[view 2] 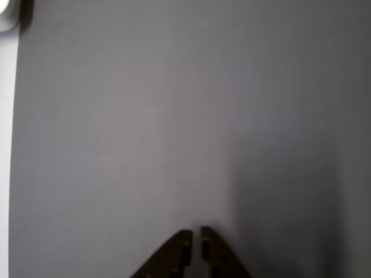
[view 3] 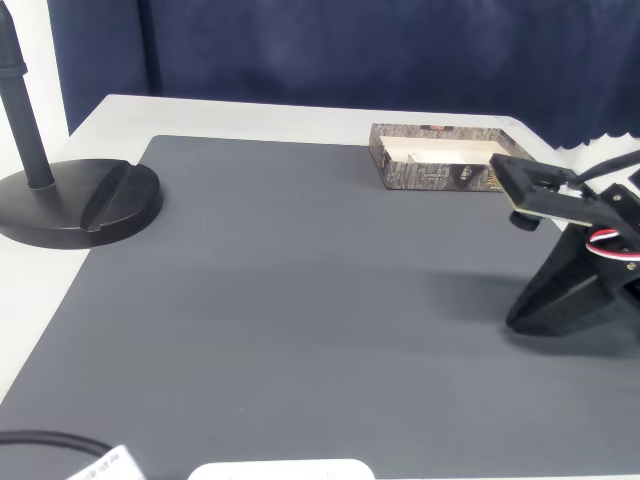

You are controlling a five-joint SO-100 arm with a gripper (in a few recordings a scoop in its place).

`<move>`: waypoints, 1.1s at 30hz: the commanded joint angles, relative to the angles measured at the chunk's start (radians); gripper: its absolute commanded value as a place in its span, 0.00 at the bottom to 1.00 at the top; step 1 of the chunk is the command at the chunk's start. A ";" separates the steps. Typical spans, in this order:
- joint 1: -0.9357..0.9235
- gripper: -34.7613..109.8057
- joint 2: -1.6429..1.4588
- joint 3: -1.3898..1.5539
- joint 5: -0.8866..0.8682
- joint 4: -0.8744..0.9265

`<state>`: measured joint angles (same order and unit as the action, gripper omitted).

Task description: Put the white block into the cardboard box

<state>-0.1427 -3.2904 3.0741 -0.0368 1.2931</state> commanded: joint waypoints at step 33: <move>0.003 0.23 -0.032 0.018 0.014 0.025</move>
<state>-0.1427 -3.2904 3.0741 -0.0368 1.3116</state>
